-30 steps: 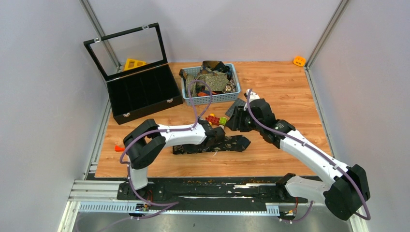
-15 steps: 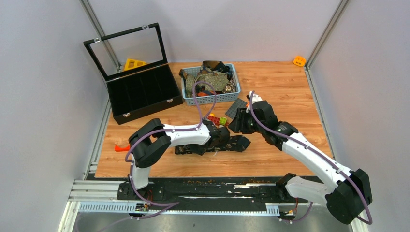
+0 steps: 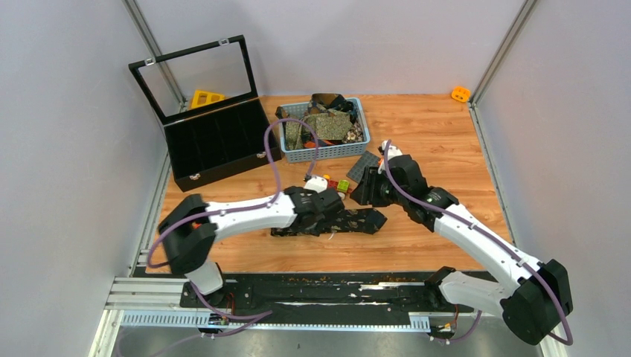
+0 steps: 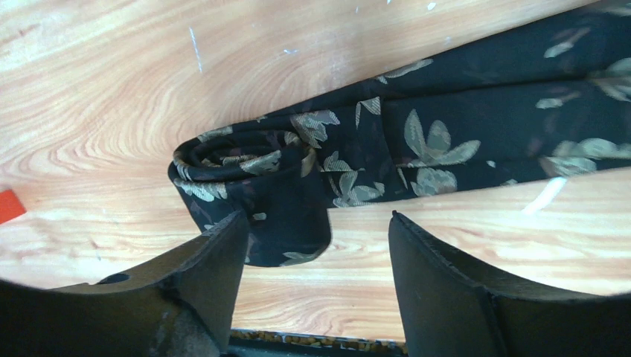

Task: Roll the ties
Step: Roll the tie at the center of the board.

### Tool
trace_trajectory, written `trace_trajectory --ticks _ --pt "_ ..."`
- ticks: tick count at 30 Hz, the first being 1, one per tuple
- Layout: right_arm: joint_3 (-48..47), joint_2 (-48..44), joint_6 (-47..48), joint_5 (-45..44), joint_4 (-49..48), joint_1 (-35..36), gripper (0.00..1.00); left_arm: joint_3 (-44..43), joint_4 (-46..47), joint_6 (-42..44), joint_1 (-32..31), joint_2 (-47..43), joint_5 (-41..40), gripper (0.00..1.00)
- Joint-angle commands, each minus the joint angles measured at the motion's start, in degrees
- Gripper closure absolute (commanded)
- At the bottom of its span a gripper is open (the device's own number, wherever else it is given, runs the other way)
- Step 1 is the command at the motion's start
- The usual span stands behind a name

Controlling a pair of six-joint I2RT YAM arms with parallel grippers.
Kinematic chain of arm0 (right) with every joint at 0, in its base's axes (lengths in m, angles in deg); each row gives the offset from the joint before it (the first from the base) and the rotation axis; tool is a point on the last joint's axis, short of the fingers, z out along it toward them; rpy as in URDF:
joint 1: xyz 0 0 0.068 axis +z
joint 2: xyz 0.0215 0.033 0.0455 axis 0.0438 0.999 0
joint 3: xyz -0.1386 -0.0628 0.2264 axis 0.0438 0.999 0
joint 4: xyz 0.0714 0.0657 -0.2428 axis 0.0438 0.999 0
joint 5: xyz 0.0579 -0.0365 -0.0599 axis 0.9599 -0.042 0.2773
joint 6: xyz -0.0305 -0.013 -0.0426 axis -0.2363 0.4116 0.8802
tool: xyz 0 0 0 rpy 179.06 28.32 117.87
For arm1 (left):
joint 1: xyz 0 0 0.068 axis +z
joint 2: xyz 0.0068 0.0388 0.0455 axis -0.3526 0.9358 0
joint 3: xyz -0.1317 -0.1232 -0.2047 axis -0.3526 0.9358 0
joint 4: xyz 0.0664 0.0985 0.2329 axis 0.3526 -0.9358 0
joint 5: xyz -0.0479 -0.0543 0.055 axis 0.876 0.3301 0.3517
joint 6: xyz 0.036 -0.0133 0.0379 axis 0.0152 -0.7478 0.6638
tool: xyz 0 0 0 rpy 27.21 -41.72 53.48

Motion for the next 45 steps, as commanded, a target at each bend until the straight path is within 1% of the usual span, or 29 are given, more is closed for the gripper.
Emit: trace_trajectory --ticks 1,4,8,10,12,13,14,18,19,22,25,36,41,45 --pt "0.2 2.4 -0.2 7.6 -6.2 0.6 0.54 7.2 7.5 0.1 2.3 -12.2 -1.3 0.19" --pt "-0.7 4.5 -0.3 9.7 -8.7 3.5 0.53 15.1 11.5 -0.5 6.1 -21.5 -0.9 0.2" --pt "-4.3 10.2 -0.6 9.7 -10.0 8.9 0.54 25.1 17.2 1.1 13.7 -32.3 6.1 0.2" --pt "-6.1 13.3 -1.2 9.9 -11.2 11.1 0.58 27.8 18.2 2.6 16.2 -36.3 8.4 0.2" --pt "-8.4 16.8 -1.9 10.4 -11.8 13.0 0.61 29.5 18.7 3.6 17.4 -39.4 8.7 0.19" --pt "-12.6 22.2 -3.1 11.4 -11.2 14.8 0.68 31.3 19.2 4.6 19.3 -42.5 10.4 0.16" --pt "-14.1 24.7 -3.5 11.8 -10.9 15.4 0.69 31.7 19.4 4.8 20.1 -43.4 11.3 0.15" --pt "-19.7 30.7 -4.6 12.5 -10.0 17.3 0.76 33.2 20.4 6.3 24.1 -44.9 15.1 0.15" --pt "-20.4 31.8 -4.8 12.8 -9.9 17.5 0.8 33.5 20.7 6.7 25.0 -44.9 16.2 0.15" --pt "-22.1 34.5 -5.2 13.4 -10.1 17.8 0.86 34.9 23.4 7.8 27.2 -44.4 20.6 0.16" --pt "-23.4 37.4 -5.2 14.2 -10.2 17.9 0.91 35.9 25.7 8.4 28.2 -43.3 22.9 0.16" --pt "-26.7 44.1 -3.9 15.8 -10.2 17.8 0.96 37.4 30.6 10.8 29.8 -39.2 26.4 0.17" --pt "-26.1 45.4 -3.4 15.3 -10.1 17.2 0.97 37.8 31.6 11.5 30.5 -38.6 27.6 0.17" --pt "-24.1 45.4 -3.1 14.9 -10.6 16.4 0.98 38.0 33.0 12.7 30.9 -38.1 31.1 0.15"
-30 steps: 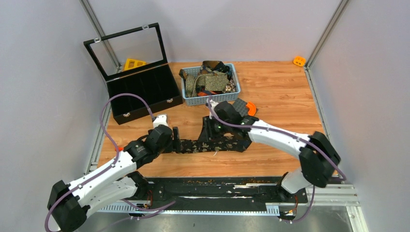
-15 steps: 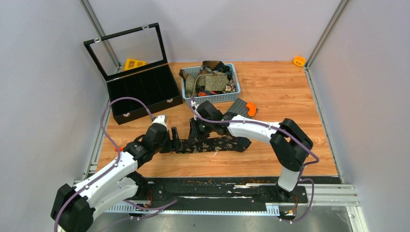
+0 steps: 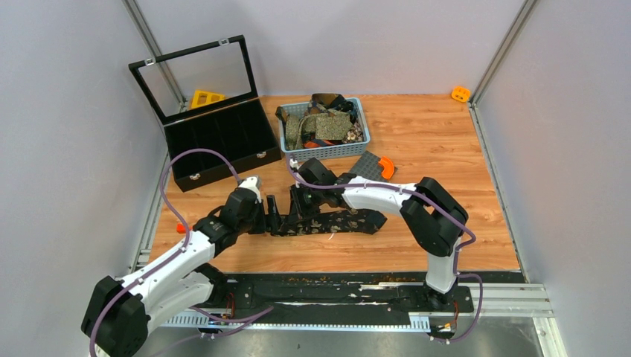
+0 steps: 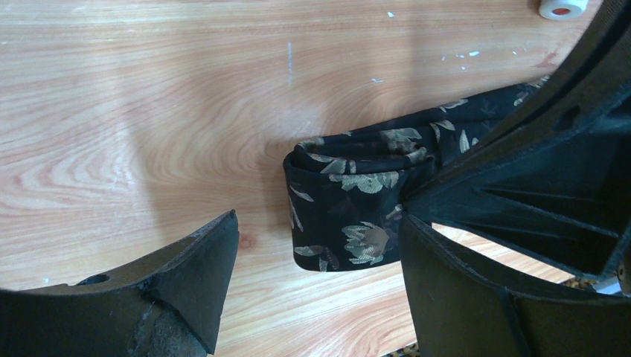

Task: Roll the ties
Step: Roll the tie at the center of the board.

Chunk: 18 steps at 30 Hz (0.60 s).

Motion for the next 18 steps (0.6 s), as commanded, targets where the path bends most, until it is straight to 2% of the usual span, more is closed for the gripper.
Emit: trace_trajectory --ticks 1,9,18 --pt "0.7 0.1 0.8 0.1 -2.0 -1.0 0.98 0.0 3.8 2.7 0.7 0.9 4.2 0.15" --pt "3.4 1.1 0.8 0.6 -3.7 -1.9 1.0 -0.1 6.7 3.8 1.7 6.0 7.0 0.19" --pt "4.2 1.9 0.8 0.9 -4.3 -2.2 1.0 1.4 12.6 3.9 2.9 9.3 10.6 0.28"
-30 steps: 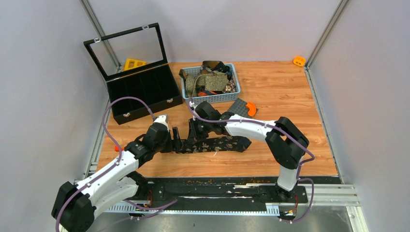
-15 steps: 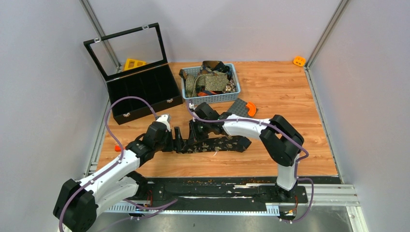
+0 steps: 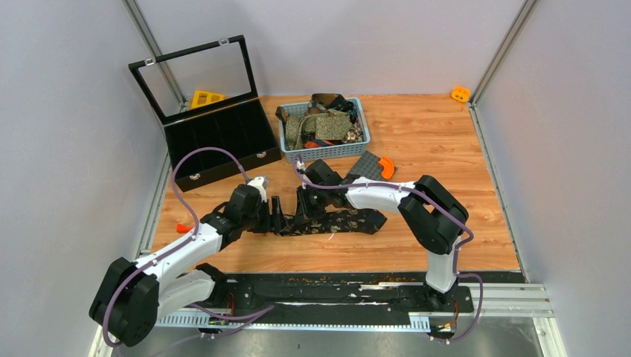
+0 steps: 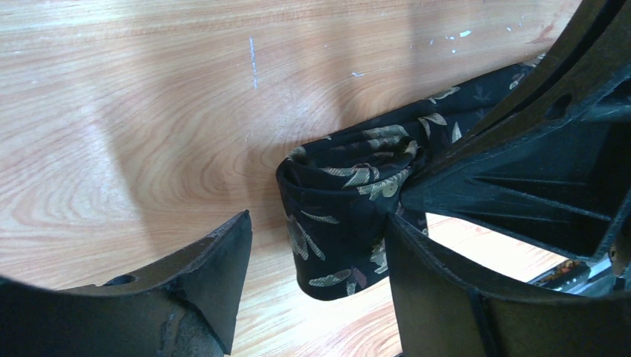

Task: Roll the ties
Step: Roll the tie at the center of the board.

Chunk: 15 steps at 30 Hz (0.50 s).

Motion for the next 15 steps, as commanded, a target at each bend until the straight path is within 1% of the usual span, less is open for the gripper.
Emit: trace_trajectory --ticks 1,7,11,15 --pt "0.7 1.5 0.8 -0.2 -2.1 -0.3 1.0 0.7 5.7 1.2 0.7 1.6 2.5 0.3" --pt "0.8 1.4 0.7 -0.3 -2.1 -0.4 1.0 1.8 10.0 0.8 1.0 5.8 4.5 0.5" --pt "0.8 1.2 0.8 -0.5 -1.9 -0.5 1.0 2.6 13.2 0.5 1.0 8.2 5.6 0.6" --pt "0.5 0.7 0.9 -0.8 -1.4 -0.6 1.0 2.4 13.9 0.3 1.0 9.6 6.3 0.76"
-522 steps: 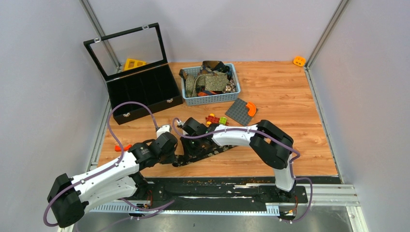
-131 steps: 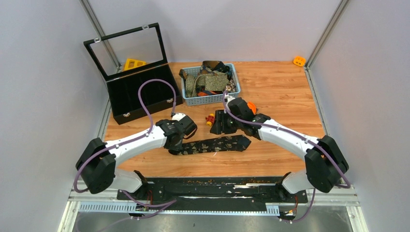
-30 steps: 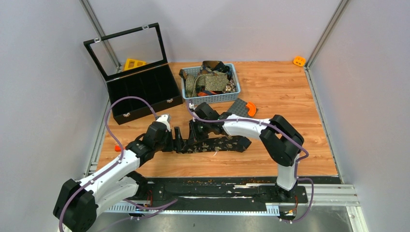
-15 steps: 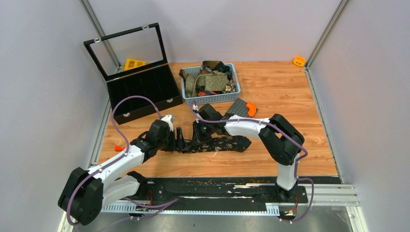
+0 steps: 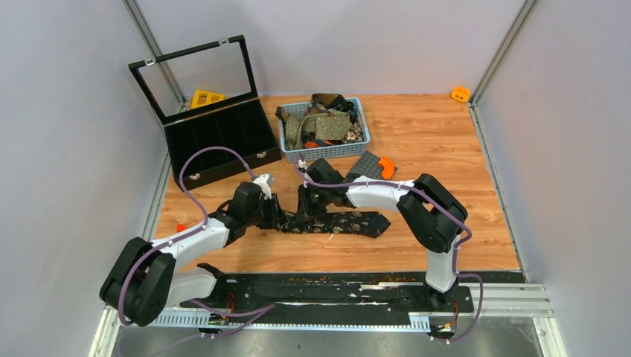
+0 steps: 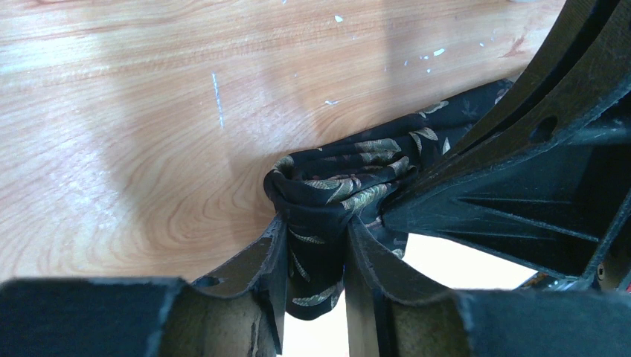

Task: Roll the ties
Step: Roll the tie at the center of the board.

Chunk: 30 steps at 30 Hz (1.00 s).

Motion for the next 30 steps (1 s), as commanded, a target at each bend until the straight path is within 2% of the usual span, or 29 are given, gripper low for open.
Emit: trace_trajectory --ticks 1,8,12,30 --pt "0.3 -0.3 0.9 -1.3 -0.5 0.0 1.0 0.7 1.4 0.5 0.0 1.9 0.7 0.78" --pt "0.5 -5.5 2.5 -3.8 2.0 -0.8 1.0 -2.8 -9.8 2.1 -0.5 -1.4 -4.7 0.85" --pt "1.3 -8.5 4.3 -9.7 4.2 -1.5 0.99 -5.6 -15.3 3.2 -2.1 -2.7 -7.9 0.85" --pt "7.9 -4.3 3.1 -16.8 5.2 -1.2 0.99 -11.0 -23.7 4.9 -6.3 -1.4 -13.5 0.86"
